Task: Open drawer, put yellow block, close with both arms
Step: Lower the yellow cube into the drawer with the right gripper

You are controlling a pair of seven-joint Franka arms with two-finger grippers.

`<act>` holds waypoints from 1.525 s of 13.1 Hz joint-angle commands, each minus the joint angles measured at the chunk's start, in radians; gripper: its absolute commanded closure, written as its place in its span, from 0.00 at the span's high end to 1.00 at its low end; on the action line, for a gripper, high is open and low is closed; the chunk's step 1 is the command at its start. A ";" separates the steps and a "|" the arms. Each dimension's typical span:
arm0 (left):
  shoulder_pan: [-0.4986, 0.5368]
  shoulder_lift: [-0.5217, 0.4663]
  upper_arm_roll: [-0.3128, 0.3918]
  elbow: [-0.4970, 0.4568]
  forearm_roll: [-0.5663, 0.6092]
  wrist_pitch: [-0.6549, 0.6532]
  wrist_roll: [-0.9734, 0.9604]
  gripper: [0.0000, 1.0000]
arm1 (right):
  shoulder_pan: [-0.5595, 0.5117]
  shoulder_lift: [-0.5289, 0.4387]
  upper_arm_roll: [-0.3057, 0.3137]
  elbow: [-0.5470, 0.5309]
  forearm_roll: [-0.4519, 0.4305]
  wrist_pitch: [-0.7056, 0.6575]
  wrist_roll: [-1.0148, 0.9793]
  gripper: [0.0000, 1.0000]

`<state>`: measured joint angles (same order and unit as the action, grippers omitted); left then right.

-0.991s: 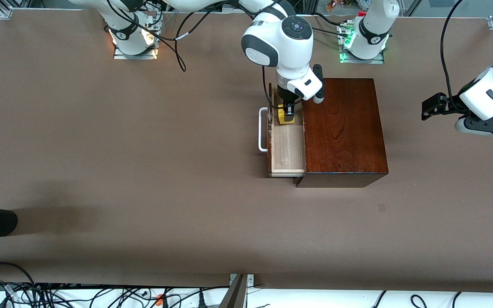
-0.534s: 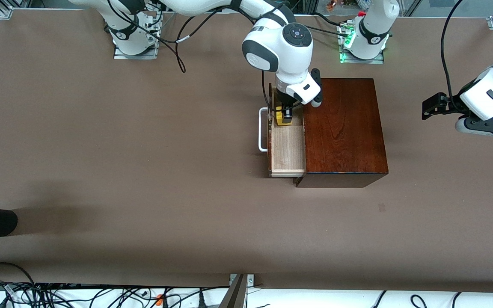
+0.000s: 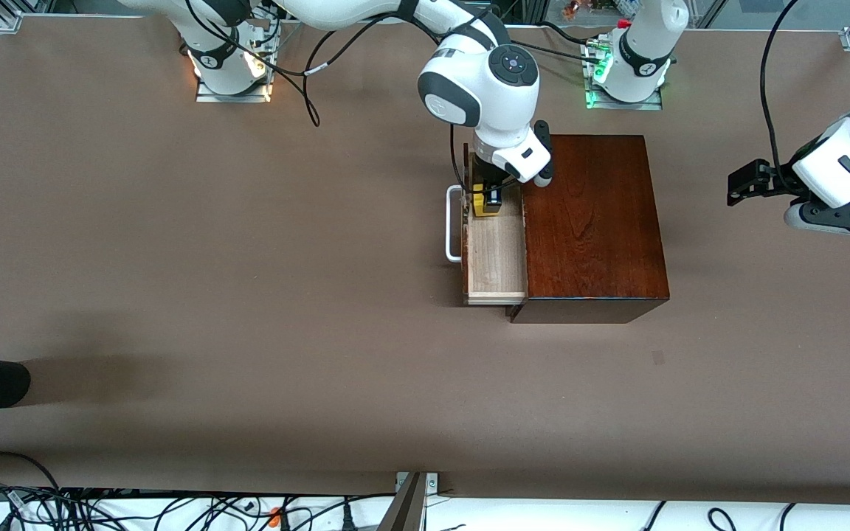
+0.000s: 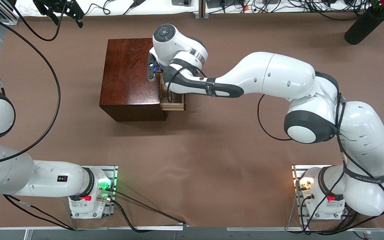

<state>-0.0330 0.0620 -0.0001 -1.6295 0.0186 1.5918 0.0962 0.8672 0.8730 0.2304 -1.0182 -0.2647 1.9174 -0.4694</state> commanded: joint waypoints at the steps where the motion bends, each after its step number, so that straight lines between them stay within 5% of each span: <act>1: 0.004 -0.007 0.003 -0.007 -0.022 -0.004 0.022 1.00 | 0.007 0.015 -0.002 0.030 -0.016 -0.024 -0.011 0.26; 11: 0.005 -0.007 0.003 -0.007 -0.022 -0.004 0.023 1.00 | 0.015 0.034 -0.003 0.032 -0.018 -0.009 -0.005 0.29; 12: 0.005 -0.007 0.003 -0.007 -0.022 -0.004 0.023 1.00 | 0.015 0.034 -0.003 0.032 -0.018 -0.009 -0.002 0.36; 14: 0.005 -0.007 0.003 -0.007 -0.020 -0.004 0.023 1.00 | 0.013 0.034 -0.003 0.032 -0.018 -0.008 0.000 0.70; 15: 0.005 -0.007 0.003 -0.006 -0.020 -0.004 0.023 1.00 | 0.015 0.032 -0.003 0.032 -0.016 -0.008 0.002 1.00; 20: 0.007 -0.010 0.005 -0.007 -0.017 -0.028 0.023 1.00 | 0.012 0.002 0.004 0.041 -0.002 -0.047 0.063 1.00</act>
<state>-0.0312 0.0624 0.0004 -1.6295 0.0186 1.5878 0.0963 0.8729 0.8860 0.2312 -1.0093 -0.2650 1.9135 -0.4359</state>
